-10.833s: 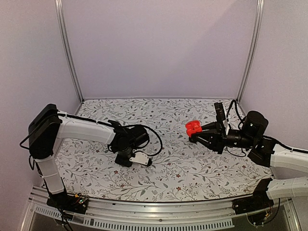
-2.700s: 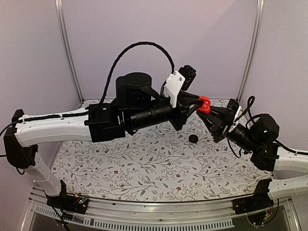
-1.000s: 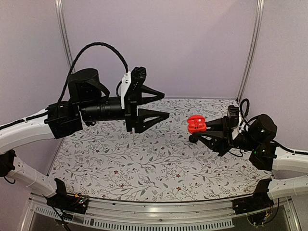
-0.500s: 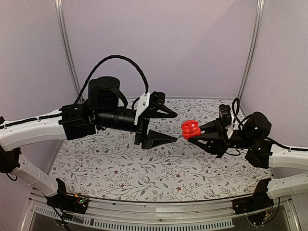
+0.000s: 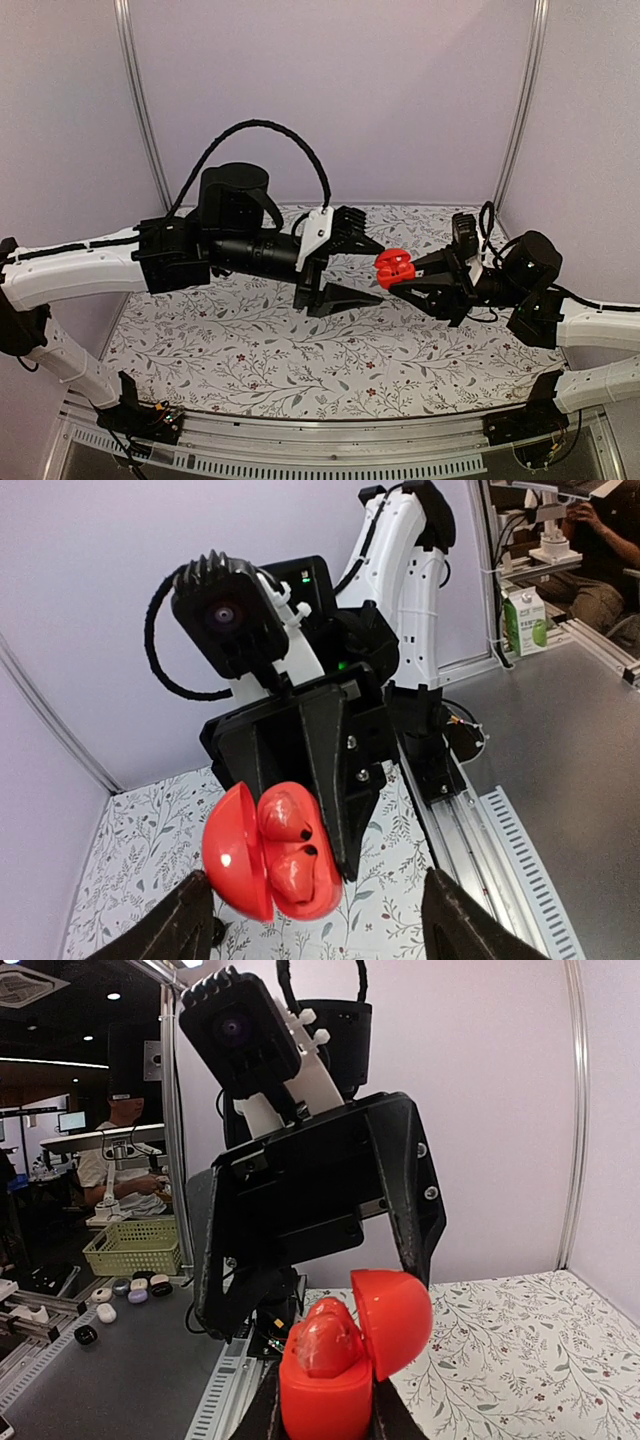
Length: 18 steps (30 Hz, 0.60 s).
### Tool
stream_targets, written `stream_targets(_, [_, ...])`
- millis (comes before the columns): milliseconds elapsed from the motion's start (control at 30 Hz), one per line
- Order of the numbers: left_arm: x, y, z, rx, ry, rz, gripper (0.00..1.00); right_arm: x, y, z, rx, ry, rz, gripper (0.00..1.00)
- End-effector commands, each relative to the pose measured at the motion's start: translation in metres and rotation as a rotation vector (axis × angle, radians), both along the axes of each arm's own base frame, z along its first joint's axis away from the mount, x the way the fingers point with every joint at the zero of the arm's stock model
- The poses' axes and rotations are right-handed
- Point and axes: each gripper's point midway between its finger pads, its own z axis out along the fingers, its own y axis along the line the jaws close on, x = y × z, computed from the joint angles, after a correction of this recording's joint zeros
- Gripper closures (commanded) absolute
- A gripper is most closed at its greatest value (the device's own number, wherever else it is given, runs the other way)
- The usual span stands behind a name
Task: Insert the wireless bluetooth earbuds into the charging case
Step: Close the charging case.
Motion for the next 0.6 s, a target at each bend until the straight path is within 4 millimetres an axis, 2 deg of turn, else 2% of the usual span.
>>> stream_targets(0, [-0.025,-0.004,0.003,0.003,-0.040,-0.066,0.31,0.010,-0.002,0.013,0.038,0.016,-0.042,1.00])
stream_targets(233, [-0.038,-0.009,-0.006,0.040,-0.082,-0.104,0.38,0.015,-0.004,0.011,0.037,0.040,-0.059,1.00])
stream_targets(567, [-0.034,-0.018,-0.032,0.131,-0.112,-0.065,0.41,0.018,-0.006,0.017,0.052,0.067,-0.062,1.00])
